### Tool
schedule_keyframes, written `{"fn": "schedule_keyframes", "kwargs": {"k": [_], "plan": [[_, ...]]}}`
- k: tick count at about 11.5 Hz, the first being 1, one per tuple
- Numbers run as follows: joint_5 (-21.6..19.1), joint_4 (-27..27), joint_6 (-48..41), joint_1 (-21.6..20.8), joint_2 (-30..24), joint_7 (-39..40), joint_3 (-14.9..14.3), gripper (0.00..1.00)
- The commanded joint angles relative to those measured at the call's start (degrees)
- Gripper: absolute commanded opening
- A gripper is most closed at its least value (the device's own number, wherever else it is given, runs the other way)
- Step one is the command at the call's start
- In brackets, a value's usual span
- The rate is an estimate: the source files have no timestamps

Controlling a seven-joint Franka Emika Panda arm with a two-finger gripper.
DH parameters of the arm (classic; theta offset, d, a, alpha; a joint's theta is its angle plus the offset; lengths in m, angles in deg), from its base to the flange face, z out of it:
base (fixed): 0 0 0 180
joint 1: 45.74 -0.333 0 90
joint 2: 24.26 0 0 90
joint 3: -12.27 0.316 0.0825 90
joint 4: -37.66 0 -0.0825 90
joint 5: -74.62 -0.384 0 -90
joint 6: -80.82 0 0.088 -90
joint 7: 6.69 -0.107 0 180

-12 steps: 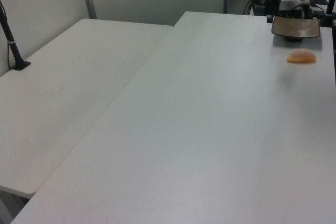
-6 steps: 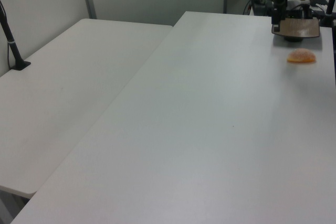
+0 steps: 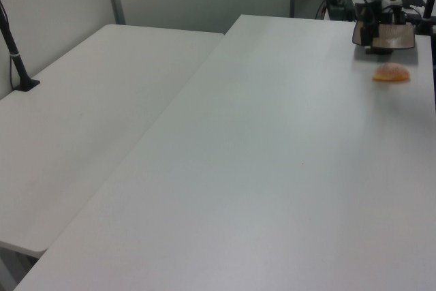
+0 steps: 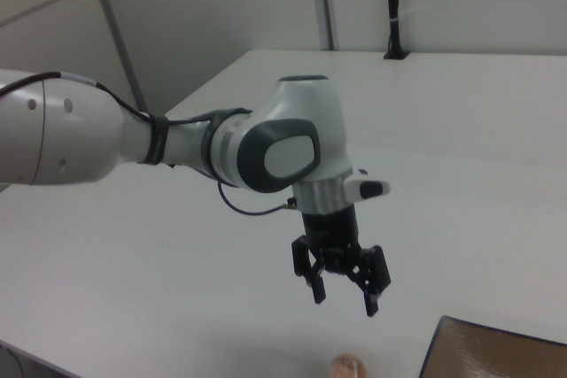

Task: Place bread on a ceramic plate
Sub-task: 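Move the open gripper over the orange bread roll and lower it, then close the gripper on the orange bread roll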

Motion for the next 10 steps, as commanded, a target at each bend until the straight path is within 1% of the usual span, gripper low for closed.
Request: {"fn": "schedule_keyframes", "kwargs": {"k": [1, 3, 4, 9, 10], "plan": [[3.4, -4.1, 2.1, 0.4, -0.4, 8.0, -0.3, 1.0], [3.5, -5.5, 2.6, 1.1, 0.6, 15.0, -0.3, 1.0], [3.5, -5.7, 3.5, 1.2, 1.6, 16.6, -0.3, 1.0], [3.5, -7.4, 3.6, 2.0, 3.8, 18.5, -0.3, 1.0], [3.7, -7.7, 3.6, 2.1, 3.9, 18.5, -0.3, 0.96]]}}
